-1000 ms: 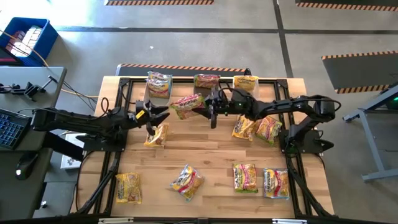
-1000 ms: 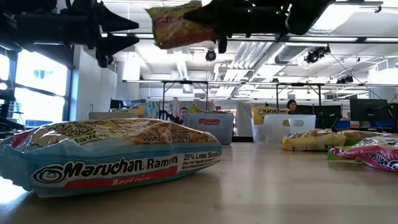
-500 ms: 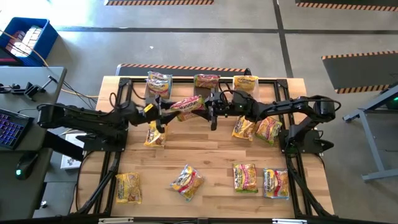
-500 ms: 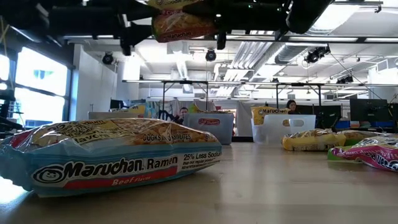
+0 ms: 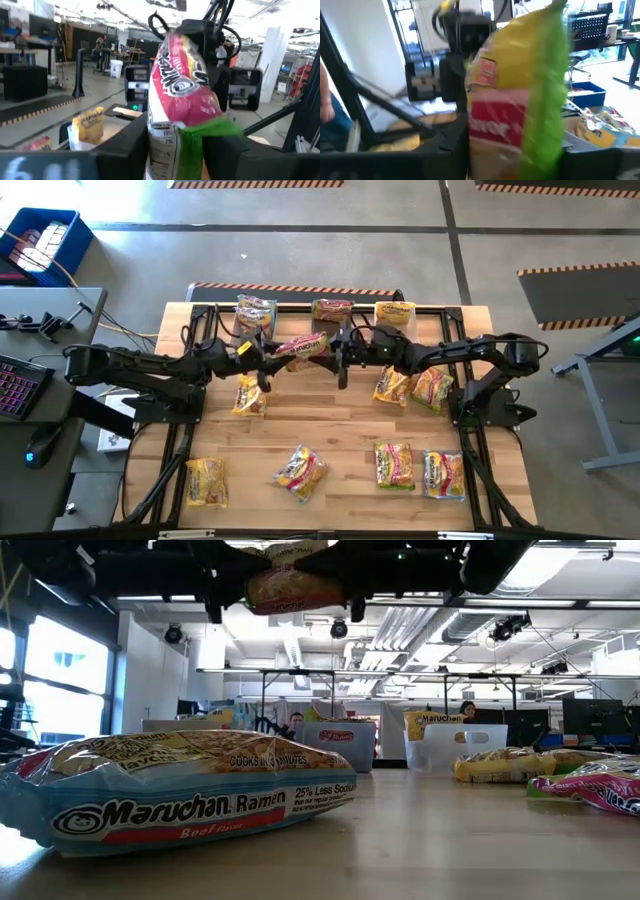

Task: Sort Maruchan noodles
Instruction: Put the green noodle pack into the black bin

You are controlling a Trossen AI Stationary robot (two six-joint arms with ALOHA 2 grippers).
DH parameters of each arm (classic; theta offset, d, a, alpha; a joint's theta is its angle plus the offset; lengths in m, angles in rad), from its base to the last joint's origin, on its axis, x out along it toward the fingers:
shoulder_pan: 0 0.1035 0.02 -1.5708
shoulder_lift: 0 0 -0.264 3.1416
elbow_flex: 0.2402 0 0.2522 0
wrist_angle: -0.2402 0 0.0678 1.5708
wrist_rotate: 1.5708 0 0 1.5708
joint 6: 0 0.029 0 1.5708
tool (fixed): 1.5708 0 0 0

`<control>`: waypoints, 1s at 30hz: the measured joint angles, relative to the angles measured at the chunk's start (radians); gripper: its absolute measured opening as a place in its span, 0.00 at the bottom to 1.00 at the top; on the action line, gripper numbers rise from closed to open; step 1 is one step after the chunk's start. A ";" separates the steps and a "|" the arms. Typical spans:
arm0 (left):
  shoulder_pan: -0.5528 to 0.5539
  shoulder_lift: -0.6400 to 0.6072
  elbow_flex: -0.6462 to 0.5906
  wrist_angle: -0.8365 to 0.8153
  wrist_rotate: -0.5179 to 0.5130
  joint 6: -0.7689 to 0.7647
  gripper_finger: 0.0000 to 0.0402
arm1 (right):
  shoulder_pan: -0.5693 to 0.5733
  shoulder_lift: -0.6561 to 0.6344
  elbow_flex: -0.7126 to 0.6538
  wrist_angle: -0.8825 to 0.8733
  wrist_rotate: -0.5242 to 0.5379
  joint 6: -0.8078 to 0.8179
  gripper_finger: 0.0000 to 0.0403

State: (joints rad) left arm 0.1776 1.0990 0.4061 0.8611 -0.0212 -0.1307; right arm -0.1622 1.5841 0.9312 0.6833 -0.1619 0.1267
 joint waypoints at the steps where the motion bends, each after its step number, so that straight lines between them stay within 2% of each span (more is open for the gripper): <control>1: 0.000 0.000 0.000 0.003 0.005 0.008 0.31 | 0.001 0.000 0.000 -0.017 -0.001 -0.020 0.38; 5: 0.017 0.000 0.000 -0.011 0.058 0.021 0.20 | 0.000 -0.023 0.004 -0.137 0.002 -0.057 0.52; 10: 0.054 0.000 0.002 -0.119 0.087 0.037 0.20 | 0.003 -0.121 0.038 -0.437 0.139 -0.094 0.67; 13: 0.074 0.000 0.002 -0.192 0.088 0.064 0.20 | 0.002 -0.187 0.077 -0.611 0.188 -0.125 0.71; 17: 0.087 0.021 0.017 -0.275 0.112 0.097 0.20 | -0.017 -0.210 0.184 -0.767 0.156 -0.139 0.73; 23: 0.091 0.098 0.080 -0.294 0.166 0.140 0.21 | -0.054 -0.087 0.362 -0.932 0.004 -0.190 0.73; 30: 0.091 0.175 0.163 -0.353 0.169 0.189 0.21 | -0.074 0.085 0.603 -1.228 -0.016 -0.266 0.73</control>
State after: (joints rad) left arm 0.2685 1.2741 0.5690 0.5082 0.1475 0.0579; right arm -0.2359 1.6687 1.5338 -0.5444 -0.1776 -0.1392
